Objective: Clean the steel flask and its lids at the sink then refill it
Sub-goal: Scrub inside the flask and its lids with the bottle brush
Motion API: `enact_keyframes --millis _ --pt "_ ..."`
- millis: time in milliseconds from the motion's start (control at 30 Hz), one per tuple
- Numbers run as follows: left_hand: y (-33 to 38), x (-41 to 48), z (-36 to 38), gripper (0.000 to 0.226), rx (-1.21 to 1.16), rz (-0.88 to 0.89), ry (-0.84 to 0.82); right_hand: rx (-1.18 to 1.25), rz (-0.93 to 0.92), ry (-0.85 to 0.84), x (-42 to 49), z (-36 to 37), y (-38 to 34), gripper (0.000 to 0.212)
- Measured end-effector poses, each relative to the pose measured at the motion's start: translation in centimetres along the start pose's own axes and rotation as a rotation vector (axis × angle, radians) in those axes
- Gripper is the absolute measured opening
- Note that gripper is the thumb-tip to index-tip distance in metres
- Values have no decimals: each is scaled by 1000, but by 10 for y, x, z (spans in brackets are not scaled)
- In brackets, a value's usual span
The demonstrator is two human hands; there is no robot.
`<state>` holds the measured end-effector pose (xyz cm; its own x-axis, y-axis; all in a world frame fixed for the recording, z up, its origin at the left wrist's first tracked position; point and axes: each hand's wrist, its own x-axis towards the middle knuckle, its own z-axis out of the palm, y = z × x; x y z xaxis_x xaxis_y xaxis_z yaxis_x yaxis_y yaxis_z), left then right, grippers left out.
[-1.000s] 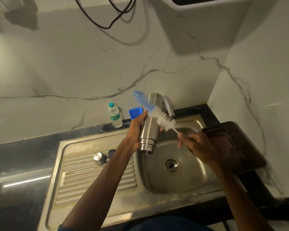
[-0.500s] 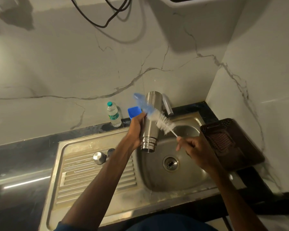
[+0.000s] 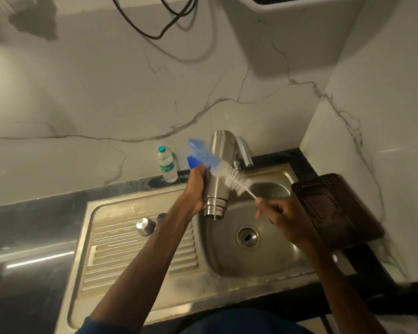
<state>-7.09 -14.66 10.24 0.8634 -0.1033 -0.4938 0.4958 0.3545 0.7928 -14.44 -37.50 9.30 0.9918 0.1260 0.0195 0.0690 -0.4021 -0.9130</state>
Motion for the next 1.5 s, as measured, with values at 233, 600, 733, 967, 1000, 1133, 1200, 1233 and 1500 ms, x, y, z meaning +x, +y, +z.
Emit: enact_keyframes --millis 233,600,733,967,1000,1133,1200,1233,1500 --pt "-2 2 -3 34 -6 -58 75 7 -48 -158 -3 -6 10 39" --pt "1 -6 14 43 26 13 -120 -55 -55 109 29 -14 7 45" --pt "3 -1 9 43 110 66 -13 -55 -79 -120 21 -21 21 46" --pt "7 -9 13 48 87 14 -155 -60 -28 133 42 -26 3 44" --pt "7 -9 13 47 79 3 -172 -61 -31 148 46 -28 1 44" --pt "8 -7 14 49 76 22 -175 -55 -28 27 49 -34 3 46" --pt "9 -6 13 46 66 32 -167 -43 -23 -33 45 -36 2 48" --pt "9 -6 13 44 63 39 -161 -44 -23 -38 44 -38 0 48" --pt "8 -7 17 39 193 77 -139 -141 -31 193 62 -43 -15 45"
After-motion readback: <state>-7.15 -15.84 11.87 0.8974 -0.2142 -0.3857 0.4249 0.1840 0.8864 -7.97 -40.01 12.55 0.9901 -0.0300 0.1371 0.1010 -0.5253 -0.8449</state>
